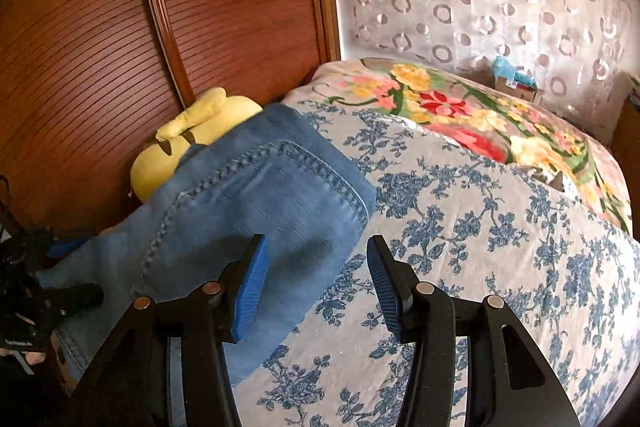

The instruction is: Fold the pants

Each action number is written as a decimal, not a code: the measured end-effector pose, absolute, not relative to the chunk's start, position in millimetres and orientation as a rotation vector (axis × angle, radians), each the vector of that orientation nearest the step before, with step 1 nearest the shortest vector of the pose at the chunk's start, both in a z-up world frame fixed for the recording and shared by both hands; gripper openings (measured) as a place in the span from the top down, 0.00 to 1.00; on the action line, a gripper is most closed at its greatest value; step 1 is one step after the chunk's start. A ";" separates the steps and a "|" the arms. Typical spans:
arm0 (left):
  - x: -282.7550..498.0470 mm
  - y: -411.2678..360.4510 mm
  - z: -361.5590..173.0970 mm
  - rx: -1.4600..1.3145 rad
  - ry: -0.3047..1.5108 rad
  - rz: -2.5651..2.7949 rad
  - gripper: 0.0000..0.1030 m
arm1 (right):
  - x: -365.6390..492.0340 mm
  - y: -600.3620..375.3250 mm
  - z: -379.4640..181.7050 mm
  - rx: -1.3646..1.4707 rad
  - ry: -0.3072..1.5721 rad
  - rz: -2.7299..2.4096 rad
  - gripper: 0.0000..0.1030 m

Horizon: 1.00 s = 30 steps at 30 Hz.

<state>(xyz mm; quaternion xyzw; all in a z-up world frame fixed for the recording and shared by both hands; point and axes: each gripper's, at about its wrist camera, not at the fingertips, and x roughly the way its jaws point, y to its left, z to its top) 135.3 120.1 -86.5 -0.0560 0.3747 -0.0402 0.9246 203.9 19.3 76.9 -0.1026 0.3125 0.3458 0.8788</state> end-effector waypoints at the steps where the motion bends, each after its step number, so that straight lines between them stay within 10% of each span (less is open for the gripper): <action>1: 134.4 118.6 -87.8 -0.119 0.772 -0.096 0.57 | 204.1 19.8 76.3 -0.212 0.657 0.722 0.49; 9: 126.4 109.8 -82.7 -0.108 0.760 -0.153 0.86 | 204.7 16.5 72.5 -0.235 0.644 0.701 0.49; 30: 102.5 138.4 -103.0 -0.162 0.790 -0.096 0.87 | 250.4 39.9 49.4 -0.075 0.780 0.884 0.36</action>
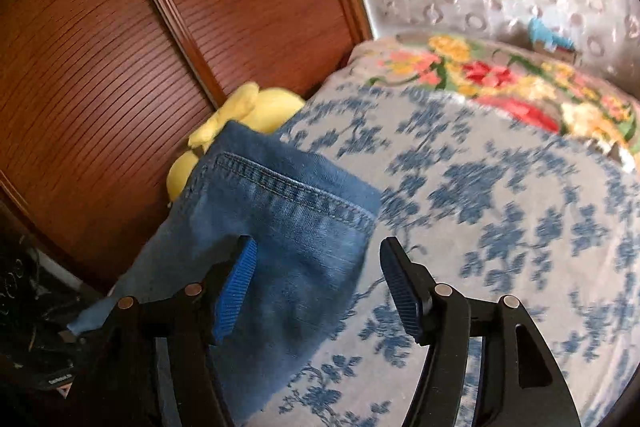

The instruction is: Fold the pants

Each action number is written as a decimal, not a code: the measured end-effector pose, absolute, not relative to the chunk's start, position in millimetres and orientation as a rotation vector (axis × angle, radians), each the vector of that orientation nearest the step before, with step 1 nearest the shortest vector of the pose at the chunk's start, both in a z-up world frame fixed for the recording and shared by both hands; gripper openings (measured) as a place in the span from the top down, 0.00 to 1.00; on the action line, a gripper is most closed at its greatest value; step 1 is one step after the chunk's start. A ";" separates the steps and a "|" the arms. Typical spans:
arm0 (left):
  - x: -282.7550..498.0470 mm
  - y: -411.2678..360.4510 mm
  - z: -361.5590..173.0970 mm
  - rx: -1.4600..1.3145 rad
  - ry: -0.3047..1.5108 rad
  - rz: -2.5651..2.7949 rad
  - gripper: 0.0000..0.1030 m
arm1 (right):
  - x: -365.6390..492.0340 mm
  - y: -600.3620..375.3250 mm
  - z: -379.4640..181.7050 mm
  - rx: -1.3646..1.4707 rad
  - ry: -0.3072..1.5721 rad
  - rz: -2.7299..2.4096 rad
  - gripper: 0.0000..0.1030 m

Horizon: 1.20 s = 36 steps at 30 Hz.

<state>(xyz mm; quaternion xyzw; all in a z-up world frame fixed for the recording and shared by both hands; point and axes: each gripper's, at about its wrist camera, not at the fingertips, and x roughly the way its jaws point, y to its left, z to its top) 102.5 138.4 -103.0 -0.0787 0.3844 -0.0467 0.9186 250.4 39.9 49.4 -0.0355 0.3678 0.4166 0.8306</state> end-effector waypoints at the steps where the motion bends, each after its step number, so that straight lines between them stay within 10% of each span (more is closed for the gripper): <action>1: 102.4 139.0 -103.8 -0.163 0.790 -0.099 0.87 | 254.3 42.7 43.6 -0.077 0.806 0.896 0.35; 6: 102.1 142.1 -103.0 -0.179 0.775 -0.110 0.87 | 273.8 51.0 30.4 -0.042 0.872 0.966 0.37; 10: 106.9 150.0 -96.5 -0.192 0.750 -0.097 0.87 | 283.4 52.0 39.0 -0.021 0.849 1.031 0.68; 13: 115.9 155.8 -91.2 -0.189 0.741 -0.083 0.87 | 294.8 55.7 51.2 -0.025 0.812 1.048 0.72; 36: 265.5 217.8 -82.4 -0.124 0.703 -0.044 0.87 | 433.9 146.0 68.5 -0.053 0.725 0.905 0.63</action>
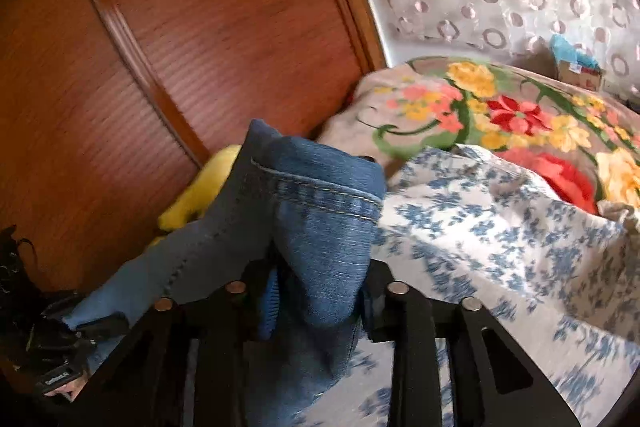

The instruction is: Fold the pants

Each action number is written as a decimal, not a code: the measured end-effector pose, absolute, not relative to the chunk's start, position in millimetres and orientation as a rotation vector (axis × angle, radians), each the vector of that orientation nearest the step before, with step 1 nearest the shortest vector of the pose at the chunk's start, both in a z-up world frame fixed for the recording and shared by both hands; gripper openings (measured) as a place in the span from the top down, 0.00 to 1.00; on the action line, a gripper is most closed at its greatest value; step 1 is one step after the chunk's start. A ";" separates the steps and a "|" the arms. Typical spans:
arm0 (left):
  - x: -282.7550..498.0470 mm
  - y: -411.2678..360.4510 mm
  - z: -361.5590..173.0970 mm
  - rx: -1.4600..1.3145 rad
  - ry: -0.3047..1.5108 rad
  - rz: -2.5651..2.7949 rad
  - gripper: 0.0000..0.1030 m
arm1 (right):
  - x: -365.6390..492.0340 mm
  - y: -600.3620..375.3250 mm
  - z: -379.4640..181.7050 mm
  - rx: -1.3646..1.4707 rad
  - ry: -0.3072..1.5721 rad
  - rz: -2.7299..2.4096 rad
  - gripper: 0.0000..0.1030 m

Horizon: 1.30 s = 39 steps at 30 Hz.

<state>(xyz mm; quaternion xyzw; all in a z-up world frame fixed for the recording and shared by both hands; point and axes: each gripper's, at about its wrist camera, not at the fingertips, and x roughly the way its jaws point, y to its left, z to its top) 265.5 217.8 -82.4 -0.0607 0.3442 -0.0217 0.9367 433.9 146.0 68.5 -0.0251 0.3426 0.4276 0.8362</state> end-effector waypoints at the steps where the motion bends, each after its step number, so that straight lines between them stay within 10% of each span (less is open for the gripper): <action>1: 267.6 217.5 -87.9 -0.122 0.716 -0.047 0.87 | 439.4 150.1 62.9 -0.080 0.743 0.878 0.54; 5: 268.3 215.4 -101.3 -0.121 0.738 -0.043 0.87 | 445.1 152.4 53.9 -0.130 0.746 0.794 0.38; 26: 229.3 196.2 -68.1 -0.114 0.675 -0.007 0.83 | 375.3 135.7 67.5 -0.144 0.638 0.663 0.38; 39: 176.8 155.0 -12.8 -0.067 0.564 -0.041 0.50 | 249.2 38.1 100.2 -0.086 0.514 0.669 0.38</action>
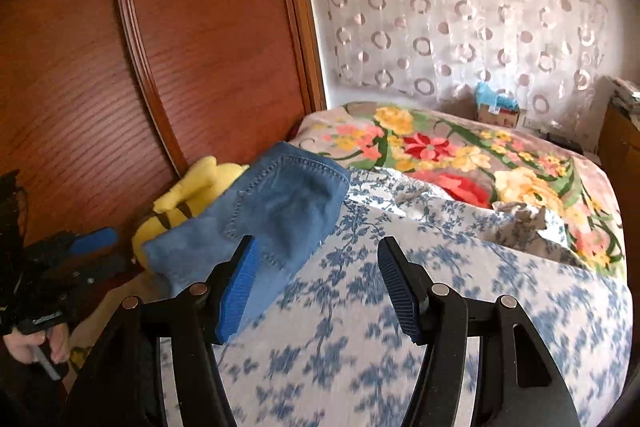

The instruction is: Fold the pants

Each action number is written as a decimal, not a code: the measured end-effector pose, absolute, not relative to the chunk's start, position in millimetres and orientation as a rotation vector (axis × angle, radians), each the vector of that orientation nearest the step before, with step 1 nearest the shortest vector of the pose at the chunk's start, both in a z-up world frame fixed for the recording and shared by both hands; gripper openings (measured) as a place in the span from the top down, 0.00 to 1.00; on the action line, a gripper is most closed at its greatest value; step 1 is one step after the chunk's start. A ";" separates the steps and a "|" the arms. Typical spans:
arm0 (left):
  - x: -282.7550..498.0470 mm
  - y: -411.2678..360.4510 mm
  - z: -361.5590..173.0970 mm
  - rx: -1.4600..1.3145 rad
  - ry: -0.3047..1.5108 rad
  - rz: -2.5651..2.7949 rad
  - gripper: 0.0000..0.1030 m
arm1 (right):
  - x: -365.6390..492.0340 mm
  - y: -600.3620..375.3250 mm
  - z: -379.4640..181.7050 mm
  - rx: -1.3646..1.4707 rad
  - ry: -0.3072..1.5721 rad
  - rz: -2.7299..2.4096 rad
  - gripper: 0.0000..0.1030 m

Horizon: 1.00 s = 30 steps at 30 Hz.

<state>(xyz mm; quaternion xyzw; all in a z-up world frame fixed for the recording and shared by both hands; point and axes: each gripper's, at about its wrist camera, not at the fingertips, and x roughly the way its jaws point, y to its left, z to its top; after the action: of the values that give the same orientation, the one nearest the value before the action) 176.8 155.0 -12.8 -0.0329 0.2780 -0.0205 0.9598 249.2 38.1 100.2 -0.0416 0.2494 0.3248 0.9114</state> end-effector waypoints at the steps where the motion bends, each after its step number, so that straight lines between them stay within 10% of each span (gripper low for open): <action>1: 173.5 150.6 -9.2 -0.061 0.557 -0.045 0.50 | 239.5 30.6 100.4 -0.081 0.506 0.669 0.38; 15: 141.6 78.9 19.1 -0.008 0.495 -0.157 0.12 | 153.9 -48.6 91.2 -0.024 0.425 0.572 0.38; 30: 99.6 6.8 15.2 0.040 0.484 -0.182 0.10 | 63.6 -91.5 79.2 0.016 0.406 0.488 0.38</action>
<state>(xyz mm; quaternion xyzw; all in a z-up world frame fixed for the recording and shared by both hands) 99.6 6.8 15.2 0.0198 0.2391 -0.0900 0.9666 63.6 -91.5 79.2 0.0081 0.1998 0.2398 0.9500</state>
